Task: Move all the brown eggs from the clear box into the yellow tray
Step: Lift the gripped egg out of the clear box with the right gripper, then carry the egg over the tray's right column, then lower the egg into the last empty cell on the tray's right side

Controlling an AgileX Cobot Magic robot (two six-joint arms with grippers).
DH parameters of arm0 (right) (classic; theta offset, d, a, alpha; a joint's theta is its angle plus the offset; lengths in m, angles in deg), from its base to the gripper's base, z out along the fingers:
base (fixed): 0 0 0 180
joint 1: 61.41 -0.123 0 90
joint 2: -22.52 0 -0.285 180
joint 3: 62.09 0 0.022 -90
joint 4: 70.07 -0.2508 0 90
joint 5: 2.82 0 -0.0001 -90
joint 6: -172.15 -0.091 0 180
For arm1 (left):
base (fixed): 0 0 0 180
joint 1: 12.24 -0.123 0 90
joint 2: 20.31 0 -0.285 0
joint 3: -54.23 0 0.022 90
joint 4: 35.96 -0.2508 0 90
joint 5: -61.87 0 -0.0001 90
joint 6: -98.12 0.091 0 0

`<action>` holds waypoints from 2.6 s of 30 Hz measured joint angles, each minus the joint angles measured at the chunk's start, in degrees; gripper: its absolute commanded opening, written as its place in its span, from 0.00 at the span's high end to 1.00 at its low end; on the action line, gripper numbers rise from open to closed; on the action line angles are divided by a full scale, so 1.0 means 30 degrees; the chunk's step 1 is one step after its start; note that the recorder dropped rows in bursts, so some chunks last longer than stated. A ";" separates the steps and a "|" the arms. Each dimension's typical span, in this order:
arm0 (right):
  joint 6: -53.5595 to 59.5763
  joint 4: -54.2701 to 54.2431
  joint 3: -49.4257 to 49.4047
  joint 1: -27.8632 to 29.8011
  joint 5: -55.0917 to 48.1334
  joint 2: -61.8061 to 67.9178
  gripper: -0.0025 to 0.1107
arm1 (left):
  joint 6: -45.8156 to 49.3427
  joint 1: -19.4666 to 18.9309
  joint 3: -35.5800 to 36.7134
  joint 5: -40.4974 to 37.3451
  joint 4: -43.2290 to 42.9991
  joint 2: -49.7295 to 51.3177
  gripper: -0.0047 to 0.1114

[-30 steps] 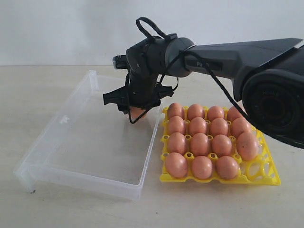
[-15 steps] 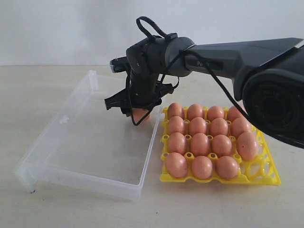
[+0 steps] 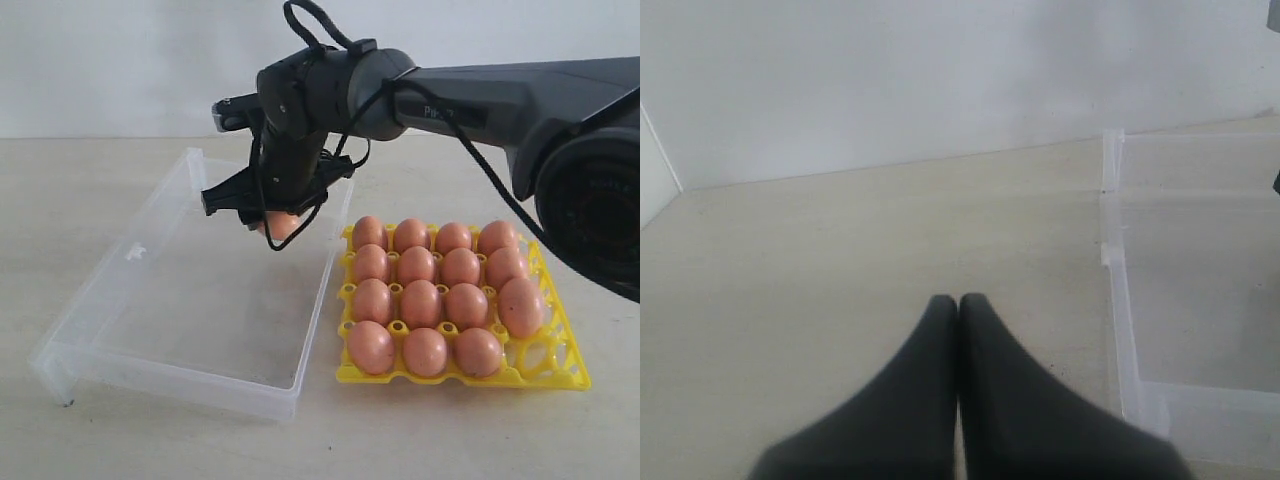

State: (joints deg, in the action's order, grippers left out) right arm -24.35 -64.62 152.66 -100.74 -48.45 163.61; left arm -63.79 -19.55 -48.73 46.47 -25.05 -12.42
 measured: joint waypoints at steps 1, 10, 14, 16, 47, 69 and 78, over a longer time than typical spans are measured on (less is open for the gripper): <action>0.0065 0.0000 0.0000 -0.0164 0.0000 -0.0101 0.98 | 0.0000 0.0000 0.0000 0.0000 0.0000 0.0000 1.00; 0.0639 -0.0702 -0.0068 -0.1544 0.3823 -0.0834 0.98 | 0.0000 0.0000 0.0000 0.0000 0.0000 0.0000 1.00; 0.1674 -0.2005 -0.1328 -0.1592 0.6810 -0.2018 0.98 | 0.0000 0.0000 0.0000 0.0000 0.0000 0.0000 1.00; 0.2278 -0.2457 -0.2605 -0.1592 0.8161 -0.2744 0.98 | 0.0000 0.0000 0.0000 0.0000 0.0000 0.0000 1.00; -0.0056 -0.3916 -3.1360 0.1955 1.6305 -2.6277 0.98 | 0.0000 0.0000 0.0000 0.0000 0.0000 0.0000 1.00; 0.3819 -1.0081 -3.6055 0.2000 2.6574 -2.4164 0.98 | 0.0000 0.0000 0.0000 0.0000 0.0000 0.0000 1.00; 0.4440 -0.9393 -3.6055 0.2000 2.9602 -1.8998 0.98 | 0.0000 0.0000 0.0000 0.0000 0.0000 0.0000 1.00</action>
State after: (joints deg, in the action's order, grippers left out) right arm -11.03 -92.80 44.50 -94.74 40.36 106.61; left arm -63.79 -19.55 -48.73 46.47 -25.05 -12.42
